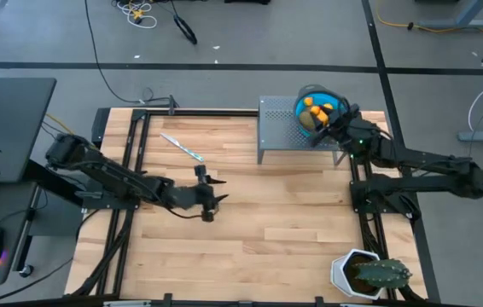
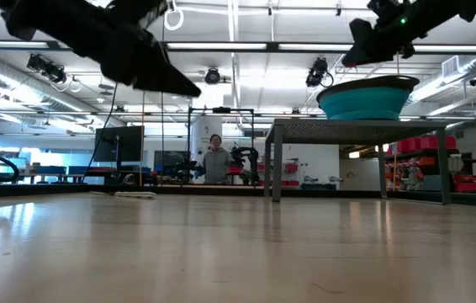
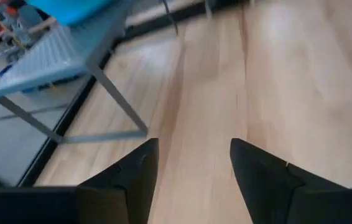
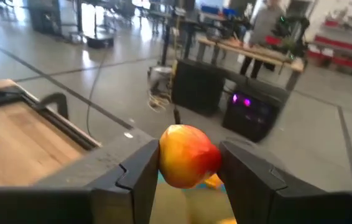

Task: Pick & Place Fruit
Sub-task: Put the orange pear into the blue strainer bowl on the shelf, then put the blue knife on the shelf to the left of the blue strainer bowl

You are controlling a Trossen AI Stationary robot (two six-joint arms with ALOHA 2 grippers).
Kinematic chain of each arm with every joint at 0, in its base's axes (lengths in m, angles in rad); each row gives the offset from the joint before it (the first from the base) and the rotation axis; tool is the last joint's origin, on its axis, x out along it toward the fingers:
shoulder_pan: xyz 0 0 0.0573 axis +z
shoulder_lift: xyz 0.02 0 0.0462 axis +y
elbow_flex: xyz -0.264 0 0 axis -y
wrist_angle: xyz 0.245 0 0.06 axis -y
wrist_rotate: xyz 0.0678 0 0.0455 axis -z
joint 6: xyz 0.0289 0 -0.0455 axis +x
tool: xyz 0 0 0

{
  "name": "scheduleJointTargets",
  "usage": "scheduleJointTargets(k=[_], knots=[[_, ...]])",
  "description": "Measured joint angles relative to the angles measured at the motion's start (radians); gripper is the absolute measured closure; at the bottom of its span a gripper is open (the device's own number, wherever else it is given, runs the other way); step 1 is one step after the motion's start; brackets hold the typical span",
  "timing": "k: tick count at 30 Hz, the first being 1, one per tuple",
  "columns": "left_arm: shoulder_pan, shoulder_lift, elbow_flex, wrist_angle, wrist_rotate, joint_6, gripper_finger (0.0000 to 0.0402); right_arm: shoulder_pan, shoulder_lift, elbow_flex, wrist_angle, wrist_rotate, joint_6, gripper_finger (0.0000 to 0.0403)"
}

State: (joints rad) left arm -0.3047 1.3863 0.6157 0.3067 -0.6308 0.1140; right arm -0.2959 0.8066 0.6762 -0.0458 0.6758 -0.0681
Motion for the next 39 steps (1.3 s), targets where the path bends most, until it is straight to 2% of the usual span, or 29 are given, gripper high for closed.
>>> scheduleJointTargets(k=[4, 7, 10, 13, 18, 22, 25, 28, 32, 39], knots=[[0.019, -0.134, -0.122, 0.178, 0.077, -0.039, 0.0202, -0.094, -0.016, 0.0, -0.054, -0.089, 0.03, 0.023], [0.04, -0.23, -0.197, 0.275, 0.082, -0.187, 0.0203, -0.14, -0.016, 0.0, -0.059, -0.14, 0.031, 0.0227], [0.059, -0.317, -0.232, 0.259, 0.066, -0.332, 0.0203, -0.173, -0.017, 0.0, -0.05, -0.175, 0.013, 0.0213], [0.072, -0.382, -0.239, 0.168, 0.056, -0.42, 0.0204, -0.192, -0.017, 0.0, -0.045, -0.19, 0.008, 0.0192], [0.109, -0.479, -0.239, -0.081, -0.036, -0.605, 0.0205, -0.198, -0.019, 0.0, -0.046, -0.179, 0.005, 0.0158], [0.174, -0.543, -0.239, -0.333, -0.011, -0.784, 0.0205, -0.185, -0.032, 0.0, -0.046, -0.19, 0.03, 0.0145], [0.225, -0.557, -0.216, -0.522, 0.032, -0.878, 0.0205, -0.163, -0.046, 0.0, -0.023, -0.274, 0.075, 0.0144], [0.274, -0.545, -0.161, -0.688, 0.073, -0.942, 0.0205, -0.134, -0.049, 0.0, 0.022, -0.415, 0.147, 0.0144], [0.349, -0.494, -0.082, -0.842, 0.085, -0.946, 0.0205, -0.074, -0.026, 0.0, 0.091, -0.574, 0.17, 0.0144], [0.48, -0.33, 0.021, -0.888, 0.17, -0.909, 0.0205, 0.062, 0.023, 0.0, 0.106, -0.602, 0.121, 0.0144]])
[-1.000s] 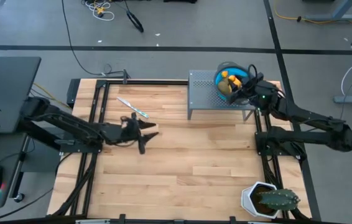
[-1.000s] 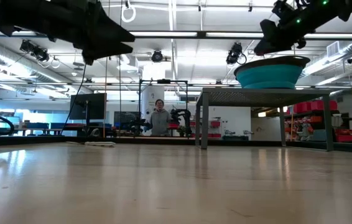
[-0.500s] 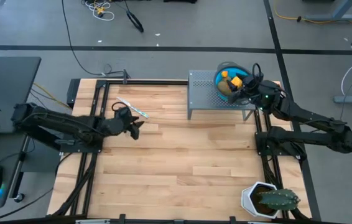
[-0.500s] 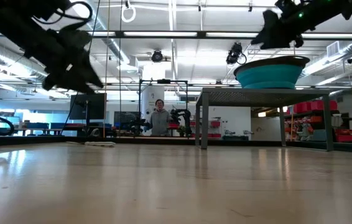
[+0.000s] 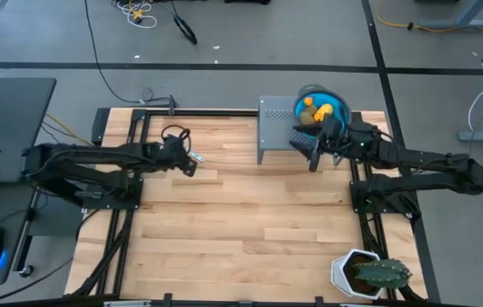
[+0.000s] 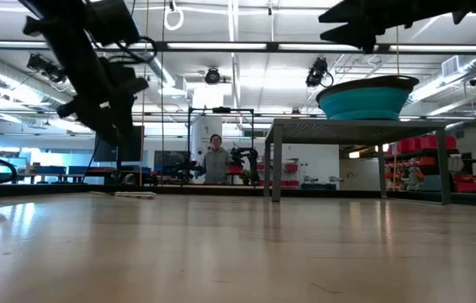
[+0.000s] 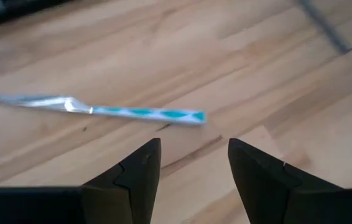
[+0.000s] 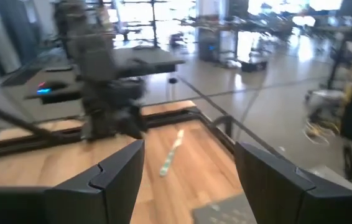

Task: Pick & Place Fruit
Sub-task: Put the blue knife on the shelf to the left of the blue strainer bowl

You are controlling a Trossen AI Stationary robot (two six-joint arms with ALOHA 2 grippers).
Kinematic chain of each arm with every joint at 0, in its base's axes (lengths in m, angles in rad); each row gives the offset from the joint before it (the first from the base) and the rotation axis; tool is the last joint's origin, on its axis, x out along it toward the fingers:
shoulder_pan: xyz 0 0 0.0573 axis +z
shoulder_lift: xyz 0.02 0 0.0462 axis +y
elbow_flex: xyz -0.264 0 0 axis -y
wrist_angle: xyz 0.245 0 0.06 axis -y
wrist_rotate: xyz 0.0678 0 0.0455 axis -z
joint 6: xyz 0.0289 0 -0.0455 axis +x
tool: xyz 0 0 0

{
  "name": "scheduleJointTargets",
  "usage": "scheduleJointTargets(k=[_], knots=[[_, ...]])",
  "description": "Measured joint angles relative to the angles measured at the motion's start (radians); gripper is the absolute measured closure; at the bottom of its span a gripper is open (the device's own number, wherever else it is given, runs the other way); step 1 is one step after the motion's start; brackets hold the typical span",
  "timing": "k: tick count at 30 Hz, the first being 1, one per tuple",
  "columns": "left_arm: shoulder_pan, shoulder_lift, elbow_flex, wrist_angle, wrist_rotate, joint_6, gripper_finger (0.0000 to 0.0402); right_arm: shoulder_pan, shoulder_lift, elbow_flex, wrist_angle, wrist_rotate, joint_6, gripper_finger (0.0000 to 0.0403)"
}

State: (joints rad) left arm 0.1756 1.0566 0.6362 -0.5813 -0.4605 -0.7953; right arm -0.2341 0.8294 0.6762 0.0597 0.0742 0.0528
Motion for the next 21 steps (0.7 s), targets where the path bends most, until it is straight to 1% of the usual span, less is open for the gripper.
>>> scheduleJointTargets(k=[2, 5, 10, 12, 18, 21], knots=[[0.027, 0.055, 0.011, -0.003, 0.029, 0.0, 0.0205, 0.037, 0.017, 0.0, 0.027, 0.0, -0.043, 0.0144], [0.069, 0.129, 0.017, -0.003, 0.044, -0.015, 0.0205, 0.084, 0.023, 0.0, 0.042, 0.0, -0.093, 0.0144], [0.153, 0.211, 0.017, 0.011, 0.063, -0.131, 0.0205, 0.125, 0.022, 0.0, 0.069, 0.002, -0.123, 0.0144], [0.177, 0.24, 0.018, 0.044, 0.064, -0.146, 0.0205, 0.134, 0.022, 0.0, 0.085, 0.002, -0.122, 0.0144], [0.233, 0.255, 0.018, 0.113, 0.057, -0.141, 0.0205, 0.154, 0.022, 0.0, 0.103, 0.002, -0.122, 0.0144], [0.26, 0.255, 0.018, 0.098, 0.049, -0.132, 0.0205, 0.162, 0.022, 0.0, 0.103, 0.002, -0.121, 0.0144]])
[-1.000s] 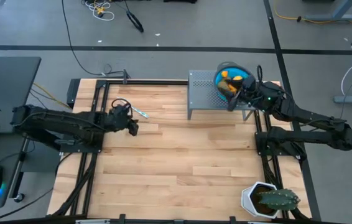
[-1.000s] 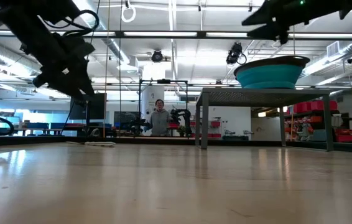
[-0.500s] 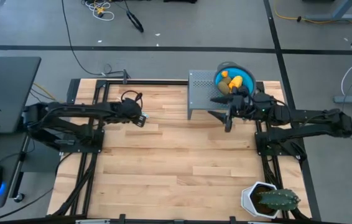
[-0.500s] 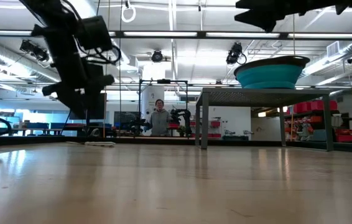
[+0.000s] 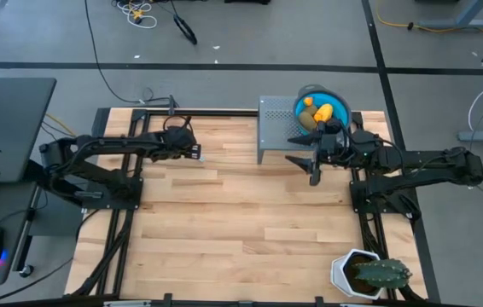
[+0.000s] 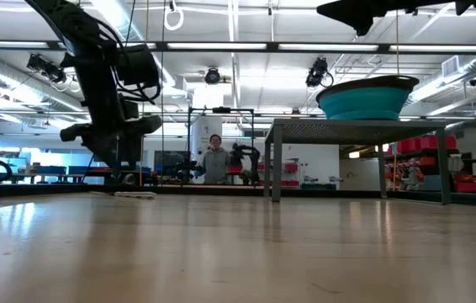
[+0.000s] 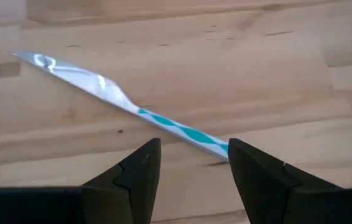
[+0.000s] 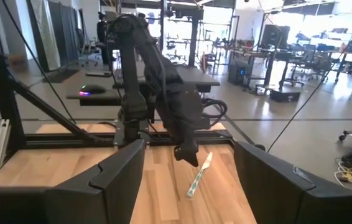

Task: Pick & Place Fruit
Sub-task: Put the blue knife on the shelf to the left of the blue strainer bowl

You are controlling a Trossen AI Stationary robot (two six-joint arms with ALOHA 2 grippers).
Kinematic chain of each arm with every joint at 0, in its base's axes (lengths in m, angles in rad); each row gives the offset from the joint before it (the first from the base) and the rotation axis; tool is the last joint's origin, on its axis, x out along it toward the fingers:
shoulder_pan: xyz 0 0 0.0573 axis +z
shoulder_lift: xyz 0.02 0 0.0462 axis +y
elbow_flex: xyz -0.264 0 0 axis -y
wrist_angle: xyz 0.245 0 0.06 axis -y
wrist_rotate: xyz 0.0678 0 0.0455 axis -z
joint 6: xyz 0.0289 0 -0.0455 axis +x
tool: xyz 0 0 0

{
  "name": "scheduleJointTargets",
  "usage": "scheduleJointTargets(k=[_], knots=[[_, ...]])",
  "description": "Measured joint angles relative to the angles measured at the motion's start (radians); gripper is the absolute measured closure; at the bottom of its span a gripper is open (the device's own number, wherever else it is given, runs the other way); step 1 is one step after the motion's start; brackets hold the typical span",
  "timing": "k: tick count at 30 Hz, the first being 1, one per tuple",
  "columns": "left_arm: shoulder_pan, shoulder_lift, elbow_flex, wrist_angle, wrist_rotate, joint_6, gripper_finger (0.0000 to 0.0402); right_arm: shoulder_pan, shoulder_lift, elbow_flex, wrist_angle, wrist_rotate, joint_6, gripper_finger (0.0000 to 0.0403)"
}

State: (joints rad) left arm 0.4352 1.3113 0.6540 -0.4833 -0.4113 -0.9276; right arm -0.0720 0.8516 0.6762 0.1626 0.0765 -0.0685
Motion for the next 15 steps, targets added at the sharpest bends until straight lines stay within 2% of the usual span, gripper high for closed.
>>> scheduleJointTargets(k=[4, 7, 15], knots=[[0.015, 0.012, -0.003, -0.004, 0.043, -0.038, 0.0205, 0.009, 0.0, 0.0, 0.0, 0.0, 0.0, 0.0144], [0.022, 0.021, -0.003, 0.006, 0.029, -0.058, 0.0205, 0.009, 0.0, 0.0, 0.0, 0.0, 0.0, 0.0144], [0.027, 0.15, -0.004, 0.047, 0.043, -0.087, 0.0208, 0.009, 0.0, 0.0, -0.001, 0.0, 0.0, 0.0144]])
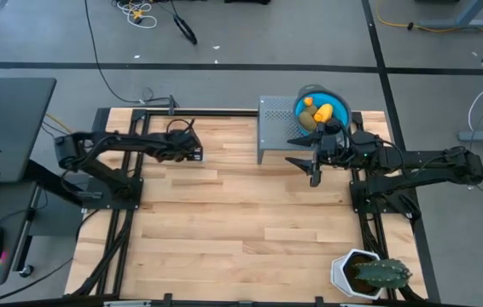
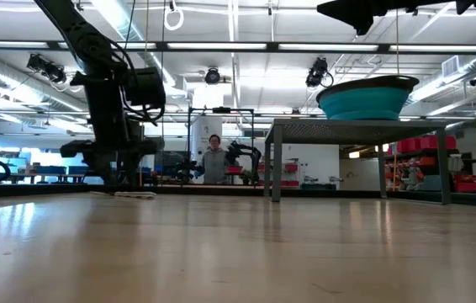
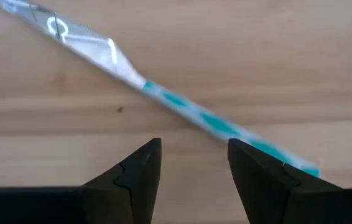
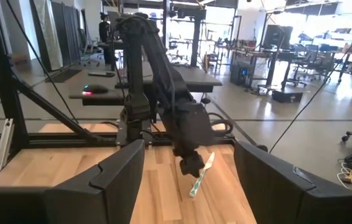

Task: Pick & Place Fruit
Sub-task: Put the blue knife on the shelf to the left of the blue strainer bowl

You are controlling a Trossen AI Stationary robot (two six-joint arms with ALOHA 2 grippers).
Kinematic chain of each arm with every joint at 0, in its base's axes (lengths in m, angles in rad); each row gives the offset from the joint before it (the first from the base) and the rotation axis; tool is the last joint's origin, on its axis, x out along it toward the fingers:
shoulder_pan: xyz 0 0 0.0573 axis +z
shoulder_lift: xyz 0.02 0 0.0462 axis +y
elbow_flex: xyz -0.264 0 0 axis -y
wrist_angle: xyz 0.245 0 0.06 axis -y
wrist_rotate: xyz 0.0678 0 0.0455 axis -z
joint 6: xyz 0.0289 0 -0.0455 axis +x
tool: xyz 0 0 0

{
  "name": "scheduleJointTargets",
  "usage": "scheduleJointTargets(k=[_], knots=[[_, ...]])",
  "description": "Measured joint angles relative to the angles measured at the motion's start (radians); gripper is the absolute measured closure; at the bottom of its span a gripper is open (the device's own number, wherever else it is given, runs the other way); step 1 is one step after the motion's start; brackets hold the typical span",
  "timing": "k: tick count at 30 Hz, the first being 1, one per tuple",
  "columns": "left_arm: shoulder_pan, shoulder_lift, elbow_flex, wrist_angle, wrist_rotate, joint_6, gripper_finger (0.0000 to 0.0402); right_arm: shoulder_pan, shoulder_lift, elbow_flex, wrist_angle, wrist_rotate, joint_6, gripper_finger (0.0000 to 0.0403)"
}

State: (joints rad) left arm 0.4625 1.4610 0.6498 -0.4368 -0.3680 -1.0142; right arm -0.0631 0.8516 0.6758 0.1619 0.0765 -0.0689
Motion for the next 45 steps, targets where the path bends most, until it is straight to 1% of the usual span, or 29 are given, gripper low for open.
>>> scheduleJointTargets(k=[2, 7, 13, 20, 28, 32, 35, 40, 42, 45], knots=[[0.003, 0.018, 0.0, 0.036, -0.022, 0.0, 0.0208, 0.0, 0.0, 0.0, 0.0, 0.0, 0.0, 0.0144], [0.017, 0.031, 0.001, 0.123, -0.014, 0.025, 0.0208, 0.0, 0.0, 0.0, -0.003, 0.0, 0.0, 0.0144], [0.035, 0.031, 0.001, 0.104, -0.012, 0.026, 0.0208, 0.0, 0.0, 0.0, -0.004, 0.0, -0.001, 0.0144], [0.036, 0.031, 0.001, 0.106, -0.06, 0.016, 0.0208, 0.0, 0.0, 0.0, -0.004, -0.001, 0.0, 0.0144], [0.031, 0.031, 0.001, 0.106, -0.067, 0.004, 0.0208, 0.0, 0.0, 0.0, -0.004, -0.001, 0.0, 0.0144], [0.009, 0.078, 0.0, 0.103, -0.061, -0.018, 0.0208, 0.0, 0.0, 0.0, -0.005, -0.001, 0.0, 0.0144], [-0.005, 0.124, 0.003, 0.129, -0.076, -0.011, 0.0208, 0.0, 0.0, 0.0, -0.009, -0.001, 0.0, 0.0144], [-0.017, 0.134, 0.003, 0.137, -0.092, -0.008, 0.0208, 0.0, 0.0, 0.0, -0.028, -0.001, 0.0, 0.0144], [-0.02, 0.134, 0.005, 0.135, -0.085, 0.008, 0.0208, 0.0, 0.0, 0.0, -0.031, -0.001, 0.0, 0.0144], [-0.019, 0.132, 0.007, 0.13, -0.049, 0.026, 0.0208, 0.0, 0.0, 0.0, -0.031, -0.001, 0.0, 0.0144]])
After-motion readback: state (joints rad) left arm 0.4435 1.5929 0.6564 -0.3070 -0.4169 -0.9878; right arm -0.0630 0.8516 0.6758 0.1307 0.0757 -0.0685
